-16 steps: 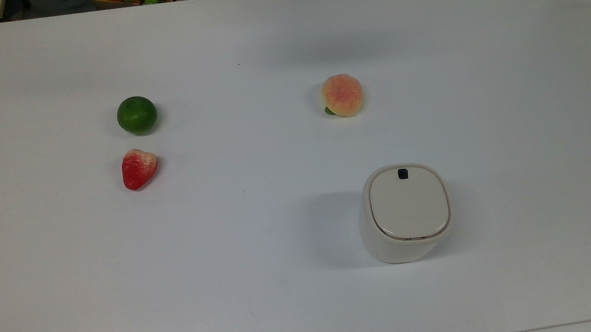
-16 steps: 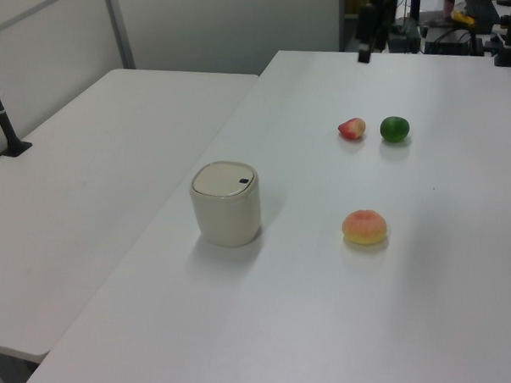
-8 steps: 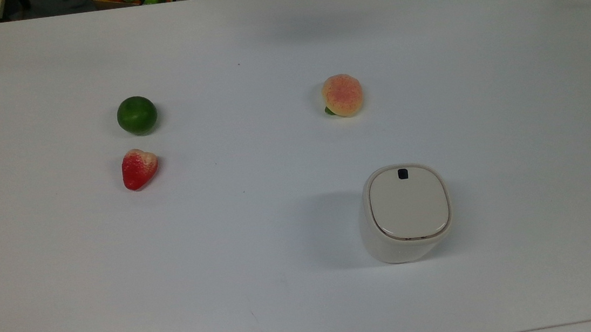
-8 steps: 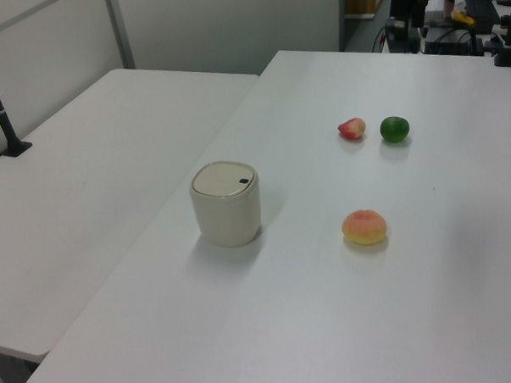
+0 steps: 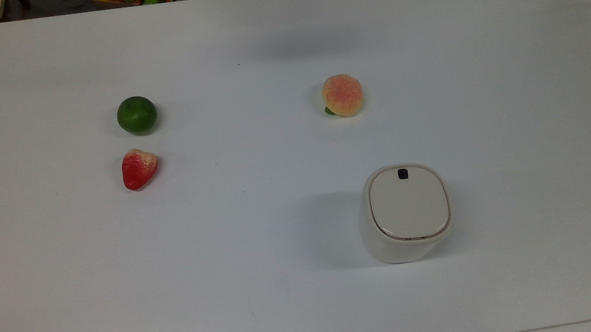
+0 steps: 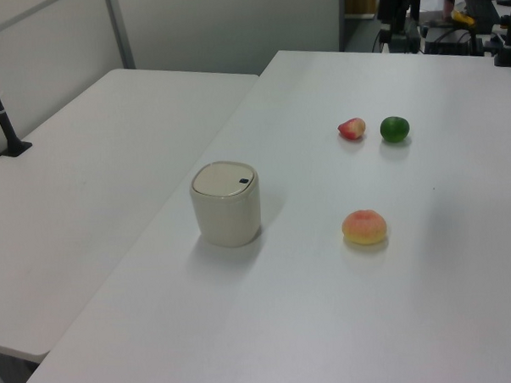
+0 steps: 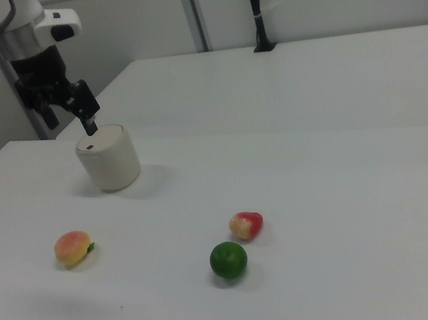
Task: Close garbage bin
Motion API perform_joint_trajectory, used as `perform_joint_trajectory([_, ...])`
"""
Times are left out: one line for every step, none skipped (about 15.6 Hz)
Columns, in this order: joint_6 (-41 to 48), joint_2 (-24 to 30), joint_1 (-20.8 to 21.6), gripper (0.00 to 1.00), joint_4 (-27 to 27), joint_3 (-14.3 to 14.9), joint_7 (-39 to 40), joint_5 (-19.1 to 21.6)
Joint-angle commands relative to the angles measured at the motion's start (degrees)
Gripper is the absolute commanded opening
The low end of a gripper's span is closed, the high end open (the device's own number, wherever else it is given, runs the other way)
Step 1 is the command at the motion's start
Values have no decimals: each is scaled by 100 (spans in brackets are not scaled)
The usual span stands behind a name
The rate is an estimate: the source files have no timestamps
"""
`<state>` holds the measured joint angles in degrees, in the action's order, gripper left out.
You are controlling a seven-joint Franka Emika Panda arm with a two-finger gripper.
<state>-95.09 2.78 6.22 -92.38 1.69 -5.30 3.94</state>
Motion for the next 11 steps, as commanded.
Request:
perform_joint_trajectory([-360, -14, 108, 100, -132, 156, 371, 28])
perform_joint_trajectory([-465, -31, 99, 100, -140, 156, 372, 28])
perform_joint_trajectory([-553, -14, 90, 100, -166, 156, 381, 28])
perform_joint_trajectory([-563, -14, 81, 100, -167, 156, 398, 28])
perform_joint_trajectory([-563, -23, 64, 100, -158, 165, 433, 28])
perform_joint_trajectory([-563, -23, 46, 100, -158, 165, 477, 28])
perform_joint_trajectory([-572, -31, 46, 100, -158, 165, 477, 28])
perform_joint_trajectory([-563, -23, 46, 100, -167, 156, 469, 37])
perform_joint_trajectory([-546, -14, 46, 100, -158, 156, 460, 37])
perform_joint_trajectory([-572, -14, 46, 100, -167, 156, 434, 37])
perform_joint_trajectory([-581, -23, 46, 100, -158, 156, 425, 28])
